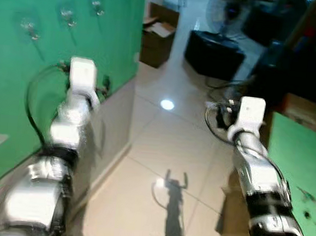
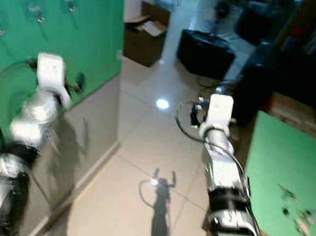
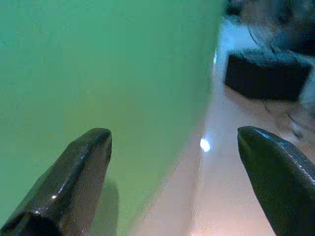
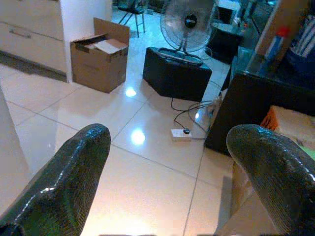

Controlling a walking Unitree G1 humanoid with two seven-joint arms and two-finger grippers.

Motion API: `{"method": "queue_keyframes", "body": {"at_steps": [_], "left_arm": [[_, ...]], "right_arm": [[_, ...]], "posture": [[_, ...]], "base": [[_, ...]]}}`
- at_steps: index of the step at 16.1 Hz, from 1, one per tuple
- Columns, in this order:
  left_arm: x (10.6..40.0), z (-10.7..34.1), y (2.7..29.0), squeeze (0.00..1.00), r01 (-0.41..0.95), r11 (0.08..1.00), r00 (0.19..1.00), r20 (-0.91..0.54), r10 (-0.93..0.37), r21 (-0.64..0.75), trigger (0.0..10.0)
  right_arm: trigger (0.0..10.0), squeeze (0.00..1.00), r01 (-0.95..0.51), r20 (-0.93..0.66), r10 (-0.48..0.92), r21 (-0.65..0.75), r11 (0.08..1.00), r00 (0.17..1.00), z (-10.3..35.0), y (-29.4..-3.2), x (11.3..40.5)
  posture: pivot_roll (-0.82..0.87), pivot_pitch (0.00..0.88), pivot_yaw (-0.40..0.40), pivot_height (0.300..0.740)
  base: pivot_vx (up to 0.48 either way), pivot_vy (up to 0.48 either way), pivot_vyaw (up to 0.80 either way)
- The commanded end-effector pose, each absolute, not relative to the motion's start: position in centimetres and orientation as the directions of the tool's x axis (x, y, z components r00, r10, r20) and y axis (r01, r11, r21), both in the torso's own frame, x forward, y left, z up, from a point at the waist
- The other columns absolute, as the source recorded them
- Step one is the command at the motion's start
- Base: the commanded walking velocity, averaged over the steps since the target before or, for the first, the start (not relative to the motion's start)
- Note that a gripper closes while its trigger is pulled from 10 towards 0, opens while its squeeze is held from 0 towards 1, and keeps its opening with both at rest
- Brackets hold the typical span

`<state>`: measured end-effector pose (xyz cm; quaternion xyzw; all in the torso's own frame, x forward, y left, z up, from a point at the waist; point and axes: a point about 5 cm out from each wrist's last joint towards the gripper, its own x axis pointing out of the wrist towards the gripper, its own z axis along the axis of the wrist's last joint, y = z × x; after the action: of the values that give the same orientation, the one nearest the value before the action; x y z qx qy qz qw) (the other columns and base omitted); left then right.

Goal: Hang keys on a hook

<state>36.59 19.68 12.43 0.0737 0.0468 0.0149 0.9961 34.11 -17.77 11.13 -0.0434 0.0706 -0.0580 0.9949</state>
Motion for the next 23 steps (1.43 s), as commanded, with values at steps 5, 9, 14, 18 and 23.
{"method": "queue_keyframes", "body": {"at_steps": [5, 9, 14, 18, 23], "left_arm": [[30.3, 10.7, 18.2, 0.0, 0.075, 0.989, 0.997, -0.035, -0.071, 0.124, 10.0], [27.4, 9.4, 18.1, 0.0, 0.037, 0.987, 0.998, -0.051, -0.029, 0.155, 10.0], [27.0, 10.6, 17.2, 0.0, 0.067, 0.984, 0.998, -0.019, -0.065, 0.164, 10.0], [27.4, 10.6, 17.0, 0.0, 0.062, 0.985, 0.998, -0.025, -0.059, 0.161, 10.0], [27.8, 10.6, 17.0, 0.0, 0.062, 0.983, 0.998, -0.032, -0.058, 0.175, 10.0]], "right_arm": [[10.0, 0.0, 0.056, -0.128, -0.057, -0.007, 0.998, 0.99, 9.7, -17.1, 29.6], [10.0, 0.0, 0.085, -0.136, -0.087, -0.019, 0.996, 0.987, 8.7, -17.0, 26.7], [10.0, 0.0, 0.121, -0.171, -0.136, -0.095, 0.988, 0.976, 8.3, -17.6, 26.5], [10.0, 0.0, 0.144, -0.166, -0.149, -0.044, 0.989, 0.975, 8.8, -17.8, 26.2], [10.0, 0.0, 0.137, -0.167, -0.148, -0.077, 0.988, 0.975, 9.1, -18.0, 26.0]], "posture": [[0.02, 0.0, -0.048, 0.74], [0.0, 0.0, -0.029, 0.74], [-0.01, 0.0, -0.015, 0.74], [-0.04, 0.0, -0.009, 0.74], [-0.06, 0.0, -0.015, 0.74]], "base": [[0.0, 0.0, 0.0], [0.0, 0.0, 0.0], [0.0, -0.243, 0.0], [0.0, -0.48, -0.14], [0.0, -0.48, -0.22]]}}
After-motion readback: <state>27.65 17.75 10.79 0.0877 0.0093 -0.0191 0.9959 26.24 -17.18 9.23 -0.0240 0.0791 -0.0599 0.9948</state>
